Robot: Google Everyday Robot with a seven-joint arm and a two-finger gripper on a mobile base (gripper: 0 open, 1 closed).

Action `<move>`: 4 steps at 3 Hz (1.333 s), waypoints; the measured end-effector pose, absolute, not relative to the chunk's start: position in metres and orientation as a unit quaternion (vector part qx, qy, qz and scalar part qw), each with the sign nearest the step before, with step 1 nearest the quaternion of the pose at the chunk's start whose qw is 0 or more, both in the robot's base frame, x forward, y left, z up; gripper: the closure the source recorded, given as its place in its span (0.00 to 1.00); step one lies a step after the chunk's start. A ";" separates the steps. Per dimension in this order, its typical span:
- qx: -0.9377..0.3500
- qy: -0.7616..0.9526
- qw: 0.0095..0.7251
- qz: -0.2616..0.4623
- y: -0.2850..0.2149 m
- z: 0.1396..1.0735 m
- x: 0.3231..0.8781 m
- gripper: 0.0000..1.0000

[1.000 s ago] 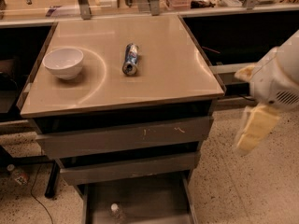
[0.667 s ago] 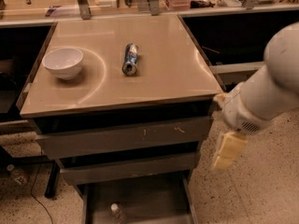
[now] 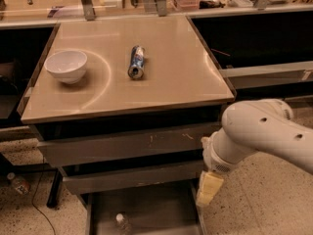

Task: Pick water bottle from bottom drawer and place on counter

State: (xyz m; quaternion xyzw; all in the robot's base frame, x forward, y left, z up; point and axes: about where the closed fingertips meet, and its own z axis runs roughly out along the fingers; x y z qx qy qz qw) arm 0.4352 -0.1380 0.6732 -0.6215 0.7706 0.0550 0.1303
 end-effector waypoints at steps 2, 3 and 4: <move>-0.609 0.782 0.110 0.074 -0.126 0.625 0.441 0.00; -0.590 0.787 0.125 0.126 -0.119 0.593 0.437 0.00; -0.559 0.783 0.169 0.213 -0.098 0.540 0.432 0.00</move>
Offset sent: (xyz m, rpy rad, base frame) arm 0.0046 0.0086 -0.0368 0.0040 0.0432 -0.0194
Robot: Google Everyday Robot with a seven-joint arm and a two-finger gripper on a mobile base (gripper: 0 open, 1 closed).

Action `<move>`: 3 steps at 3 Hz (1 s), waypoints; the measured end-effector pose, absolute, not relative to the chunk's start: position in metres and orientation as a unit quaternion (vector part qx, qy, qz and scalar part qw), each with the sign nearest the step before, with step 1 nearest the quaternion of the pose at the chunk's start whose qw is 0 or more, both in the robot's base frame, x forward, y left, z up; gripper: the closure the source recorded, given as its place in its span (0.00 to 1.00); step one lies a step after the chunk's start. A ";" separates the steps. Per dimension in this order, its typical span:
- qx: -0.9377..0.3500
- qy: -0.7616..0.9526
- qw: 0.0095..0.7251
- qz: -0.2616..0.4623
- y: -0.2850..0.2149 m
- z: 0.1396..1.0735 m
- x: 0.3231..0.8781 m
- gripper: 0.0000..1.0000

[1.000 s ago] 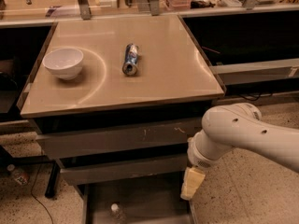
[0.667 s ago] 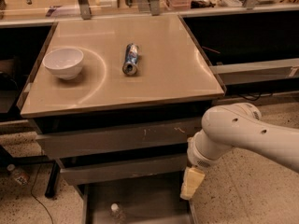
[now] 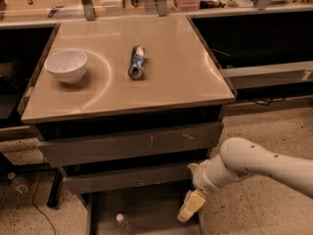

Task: Pick water bottle from bottom drawer and place on counter

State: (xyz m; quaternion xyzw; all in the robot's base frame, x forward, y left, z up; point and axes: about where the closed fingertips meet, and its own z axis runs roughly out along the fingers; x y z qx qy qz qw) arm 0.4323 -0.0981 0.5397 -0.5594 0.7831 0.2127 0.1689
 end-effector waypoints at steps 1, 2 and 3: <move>-0.537 0.774 0.183 0.282 -0.078 0.494 0.416 0.00; -0.533 0.772 0.176 0.299 -0.073 0.479 0.408 0.00; -0.533 0.772 0.176 0.299 -0.073 0.479 0.408 0.00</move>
Offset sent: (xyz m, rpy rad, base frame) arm -0.0136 0.0177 -0.0401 0.1221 0.0530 -0.0074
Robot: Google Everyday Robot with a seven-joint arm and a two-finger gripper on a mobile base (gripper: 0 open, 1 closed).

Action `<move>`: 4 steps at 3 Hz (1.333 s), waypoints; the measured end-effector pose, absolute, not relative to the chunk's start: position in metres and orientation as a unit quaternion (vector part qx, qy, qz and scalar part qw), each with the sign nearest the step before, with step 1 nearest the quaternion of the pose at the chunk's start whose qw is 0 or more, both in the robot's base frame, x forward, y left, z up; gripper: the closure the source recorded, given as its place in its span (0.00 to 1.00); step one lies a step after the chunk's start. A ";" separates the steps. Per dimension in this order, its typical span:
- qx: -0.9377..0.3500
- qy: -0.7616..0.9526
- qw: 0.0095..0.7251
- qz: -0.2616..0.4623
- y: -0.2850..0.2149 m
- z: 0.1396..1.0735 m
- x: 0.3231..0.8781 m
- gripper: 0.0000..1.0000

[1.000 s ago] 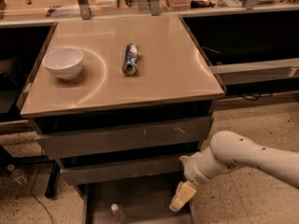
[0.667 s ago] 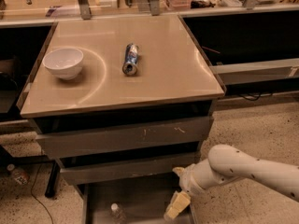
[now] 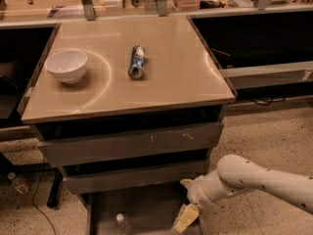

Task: Pick water bottle from bottom drawer and place on counter

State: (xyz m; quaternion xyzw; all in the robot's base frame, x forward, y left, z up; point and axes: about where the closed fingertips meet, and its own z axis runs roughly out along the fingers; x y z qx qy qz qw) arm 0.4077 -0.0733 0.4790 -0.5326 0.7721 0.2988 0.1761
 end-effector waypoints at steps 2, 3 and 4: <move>-0.530 0.739 0.216 0.356 -0.027 0.436 0.407 0.00; -0.540 0.712 0.239 0.380 -0.003 0.415 0.416 0.00; -0.531 0.711 0.221 0.405 0.010 0.389 0.412 0.00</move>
Offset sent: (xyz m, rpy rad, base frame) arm 0.0082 0.0844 -0.0746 0.2847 -0.0466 0.0619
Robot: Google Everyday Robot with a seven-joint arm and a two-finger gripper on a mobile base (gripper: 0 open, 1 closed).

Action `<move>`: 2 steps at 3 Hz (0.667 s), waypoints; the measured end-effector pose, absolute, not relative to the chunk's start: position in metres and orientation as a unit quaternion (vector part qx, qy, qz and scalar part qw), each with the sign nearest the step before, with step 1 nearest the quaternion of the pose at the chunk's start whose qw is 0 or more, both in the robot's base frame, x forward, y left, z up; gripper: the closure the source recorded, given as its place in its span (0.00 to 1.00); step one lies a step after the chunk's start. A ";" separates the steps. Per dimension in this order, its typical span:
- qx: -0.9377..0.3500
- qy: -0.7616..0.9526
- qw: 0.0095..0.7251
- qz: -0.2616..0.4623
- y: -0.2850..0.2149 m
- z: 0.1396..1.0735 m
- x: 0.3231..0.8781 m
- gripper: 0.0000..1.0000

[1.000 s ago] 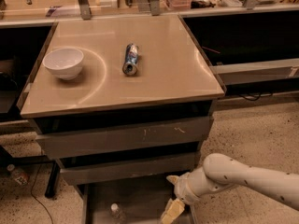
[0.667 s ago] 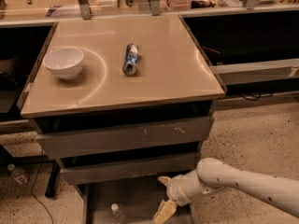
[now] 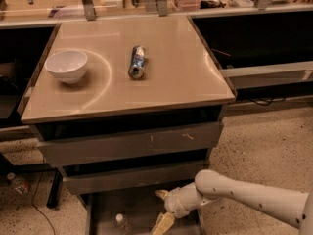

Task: Pick water bottle from bottom drawer and place on counter

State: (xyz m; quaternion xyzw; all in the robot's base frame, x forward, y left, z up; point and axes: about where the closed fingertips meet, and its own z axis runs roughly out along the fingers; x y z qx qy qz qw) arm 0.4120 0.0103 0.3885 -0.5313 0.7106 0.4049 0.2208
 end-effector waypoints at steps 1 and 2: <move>-0.531 0.710 0.220 0.407 0.012 0.386 0.411 0.00; -0.521 0.704 0.237 0.421 0.022 0.371 0.411 0.00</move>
Offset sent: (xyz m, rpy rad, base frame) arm 0.0018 0.0270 -0.0436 0.1324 -0.0147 -0.0455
